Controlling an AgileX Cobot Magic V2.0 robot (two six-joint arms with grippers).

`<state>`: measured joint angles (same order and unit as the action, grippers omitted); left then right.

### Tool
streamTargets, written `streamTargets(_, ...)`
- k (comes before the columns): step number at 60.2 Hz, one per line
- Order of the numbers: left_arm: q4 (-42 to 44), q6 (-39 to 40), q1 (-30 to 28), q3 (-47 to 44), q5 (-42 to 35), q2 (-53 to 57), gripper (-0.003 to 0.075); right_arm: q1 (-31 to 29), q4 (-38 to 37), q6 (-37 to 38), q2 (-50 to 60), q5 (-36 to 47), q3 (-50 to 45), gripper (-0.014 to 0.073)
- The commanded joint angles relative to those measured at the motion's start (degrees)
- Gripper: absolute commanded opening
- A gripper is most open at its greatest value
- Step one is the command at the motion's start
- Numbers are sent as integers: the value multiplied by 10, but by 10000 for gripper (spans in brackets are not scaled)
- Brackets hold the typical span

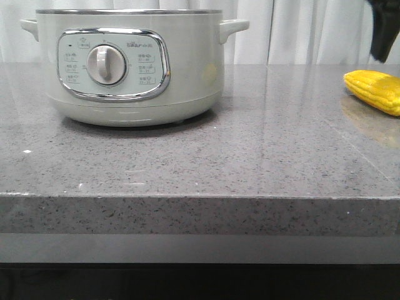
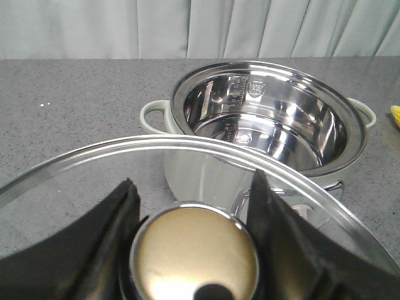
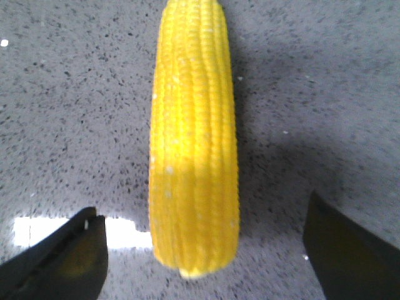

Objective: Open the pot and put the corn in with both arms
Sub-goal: 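Grasp the yellow corn cob with the right gripper and lift it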

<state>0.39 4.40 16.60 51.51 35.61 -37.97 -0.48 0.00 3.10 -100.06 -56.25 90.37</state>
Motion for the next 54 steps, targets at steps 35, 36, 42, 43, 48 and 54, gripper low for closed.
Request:
streamTargets(35,-4,5,-1,21,-86,3,229,-5,24,-20,-66,5,35,446)
streamTargets(36,-4,5,-1,21,-86,3,229,-5,24,-20,-66,5,36,426)
streamTargets(42,-4,5,-1,21,-86,3,229,-5,24,-20,-65,-6,48,337)
streamTargets(43,-4,5,-1,21,-86,3,229,-5,24,-20,-65,-9,50,332)
streamTargets(48,-4,5,-1,21,-86,3,229,-3,25,-21,-64,-30,76,328)
streamTargets(54,-4,5,-1,21,-86,3,229,8,34,-22,-54,-57,122,328)
